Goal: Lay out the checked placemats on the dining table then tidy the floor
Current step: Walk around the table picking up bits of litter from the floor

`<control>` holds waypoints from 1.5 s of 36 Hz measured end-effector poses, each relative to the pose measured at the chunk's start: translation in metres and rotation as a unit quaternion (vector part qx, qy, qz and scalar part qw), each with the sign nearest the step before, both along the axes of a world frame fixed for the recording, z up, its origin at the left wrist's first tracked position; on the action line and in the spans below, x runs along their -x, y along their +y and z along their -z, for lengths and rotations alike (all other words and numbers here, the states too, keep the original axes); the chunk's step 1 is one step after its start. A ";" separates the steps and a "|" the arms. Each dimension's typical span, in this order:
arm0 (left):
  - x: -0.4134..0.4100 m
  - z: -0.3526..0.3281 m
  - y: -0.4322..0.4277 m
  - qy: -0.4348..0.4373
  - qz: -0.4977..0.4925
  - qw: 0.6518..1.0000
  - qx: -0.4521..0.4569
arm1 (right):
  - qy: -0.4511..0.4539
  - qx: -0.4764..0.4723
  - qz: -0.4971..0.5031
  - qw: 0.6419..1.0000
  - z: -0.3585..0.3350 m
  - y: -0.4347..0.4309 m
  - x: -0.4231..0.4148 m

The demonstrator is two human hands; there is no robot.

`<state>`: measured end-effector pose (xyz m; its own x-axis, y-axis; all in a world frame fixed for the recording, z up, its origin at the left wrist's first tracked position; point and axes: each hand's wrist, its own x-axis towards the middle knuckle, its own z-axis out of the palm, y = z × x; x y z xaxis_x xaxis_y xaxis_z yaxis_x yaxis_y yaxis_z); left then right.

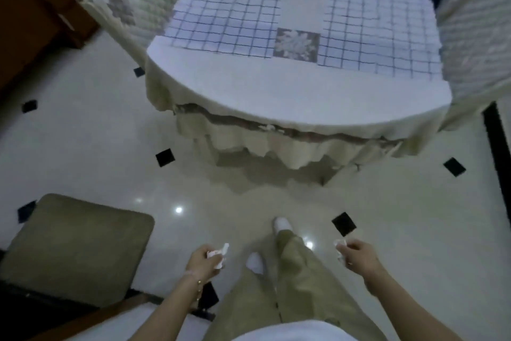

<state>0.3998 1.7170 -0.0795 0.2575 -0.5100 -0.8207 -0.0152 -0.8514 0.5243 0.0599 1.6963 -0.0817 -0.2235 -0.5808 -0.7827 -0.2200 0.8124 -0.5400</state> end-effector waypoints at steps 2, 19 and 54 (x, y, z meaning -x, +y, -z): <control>0.020 0.000 -0.018 0.002 0.057 0.998 -0.003 | 0.005 -0.029 0.076 0.997 0.001 0.040 0.022; 0.302 0.005 -0.113 0.047 0.389 0.920 0.024 | 0.002 -0.094 0.431 0.897 0.026 0.183 0.160; 0.762 0.014 -0.305 -0.034 0.522 0.852 0.010 | -0.011 -0.045 0.484 0.874 0.013 0.010 0.605</control>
<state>-0.3623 1.4119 -0.0938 -0.2991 -0.5029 -0.8109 -0.7903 -0.3458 0.5059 -0.5453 1.7060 -0.0947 -0.5610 -0.0644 -0.8253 0.6029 0.6514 -0.4606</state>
